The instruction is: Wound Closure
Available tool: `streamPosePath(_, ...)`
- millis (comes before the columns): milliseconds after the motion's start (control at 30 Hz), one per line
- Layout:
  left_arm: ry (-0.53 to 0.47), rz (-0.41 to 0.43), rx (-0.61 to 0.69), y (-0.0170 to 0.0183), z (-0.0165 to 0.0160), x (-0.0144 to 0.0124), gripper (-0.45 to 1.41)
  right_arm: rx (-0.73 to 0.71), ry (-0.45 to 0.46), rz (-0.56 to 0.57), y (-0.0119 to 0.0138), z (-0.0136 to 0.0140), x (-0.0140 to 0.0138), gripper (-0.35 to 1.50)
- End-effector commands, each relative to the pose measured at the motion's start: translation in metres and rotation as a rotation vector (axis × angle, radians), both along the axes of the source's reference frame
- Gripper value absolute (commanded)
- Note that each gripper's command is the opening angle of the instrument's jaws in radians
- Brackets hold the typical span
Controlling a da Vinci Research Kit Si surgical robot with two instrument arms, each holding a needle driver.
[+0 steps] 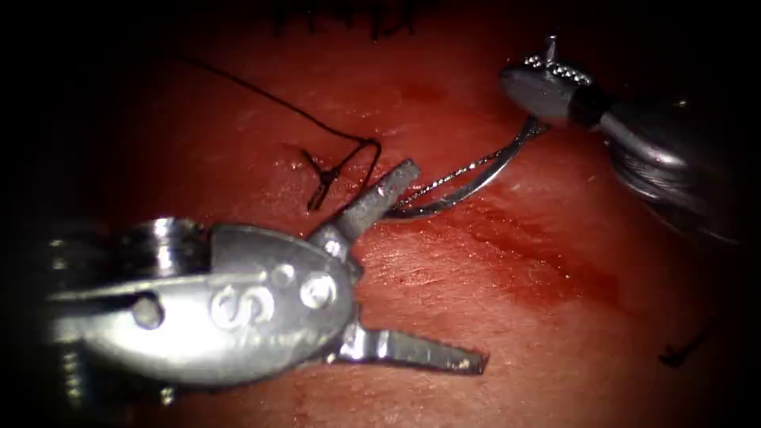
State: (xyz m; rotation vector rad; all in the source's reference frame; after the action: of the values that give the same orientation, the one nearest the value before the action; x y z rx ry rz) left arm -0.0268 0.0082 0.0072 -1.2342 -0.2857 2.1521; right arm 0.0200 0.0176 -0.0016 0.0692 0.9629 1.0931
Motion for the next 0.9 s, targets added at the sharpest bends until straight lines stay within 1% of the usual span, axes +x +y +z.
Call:
streamPosePath(33, -0.041, 0.001, 0.062, 0.0007, -0.0005, -0.0001, 0.73, -0.013, 0.030, -0.046, 0.0000, 0.0006, 0.0001, -0.35)
streamPosePath(133, -0.106, 0.004, 0.178, 0.0020, -0.0015, 0.0012, 0.66, -0.028, 0.084, -0.102, 0.0002, 0.0006, -0.0002, -0.35)
streamPosePath(200, -0.109, 0.000, 0.197, 0.0027, -0.0014, 0.0018, 0.66, -0.030, 0.104, -0.121, 0.0002, 0.0007, -0.0004, -0.35)
streamPosePath(300, -0.098, -0.010, 0.198, 0.0034, 0.0000, 0.0024, 0.66, -0.033, 0.129, -0.143, 0.0001, 0.0007, -0.0005, -0.35)
streamPosePath(367, -0.103, -0.016, 0.217, 0.0035, 0.0011, 0.0028, 0.71, -0.011, 0.151, -0.137, 0.0000, 0.0006, -0.0007, -0.35)
streamPosePath(433, -0.108, -0.015, 0.227, 0.0034, 0.0020, 0.0033, 0.71, 0.016, 0.166, -0.098, 0.0001, 0.0005, -0.0008, -0.35)
streamPosePath(467, -0.113, -0.010, 0.232, 0.0034, 0.0027, 0.0040, 0.71, 0.038, 0.195, -0.051, 0.0002, 0.0004, -0.0009, -0.35)
streamPosePath(533, -0.117, 0.007, 0.236, 0.0035, 0.0035, 0.0054, 0.68, 0.067, 0.226, -0.007, 0.0002, 0.0005, -0.0010, -0.35)
streamPosePath(633, -0.116, 0.009, 0.249, 0.0044, 0.0042, 0.0070, 0.64, 0.121, 0.299, 0.072, 0.0002, 0.0005, -0.0010, -0.35)
streamPosePath(700, -0.116, 0.014, 0.247, 0.0048, 0.0046, 0.0078, 0.64, 0.138, 0.330, 0.112, 0.0002, 0.0005, -0.0011, -0.35)
streamPosePath(800, -0.084, 0.005, 0.232, 0.0050, 0.0055, 0.0092, 0.56, 0.164, 0.378, 0.182, 0.0002, 0.0005, -0.0010, -0.35)
streamPosePath(900, -0.037, 0.031, 0.225, 0.0042, 0.0071, 0.0100, 0.51, 0.186, 0.381, 0.227, 0.0003, 0.0005, -0.0011, -0.35)
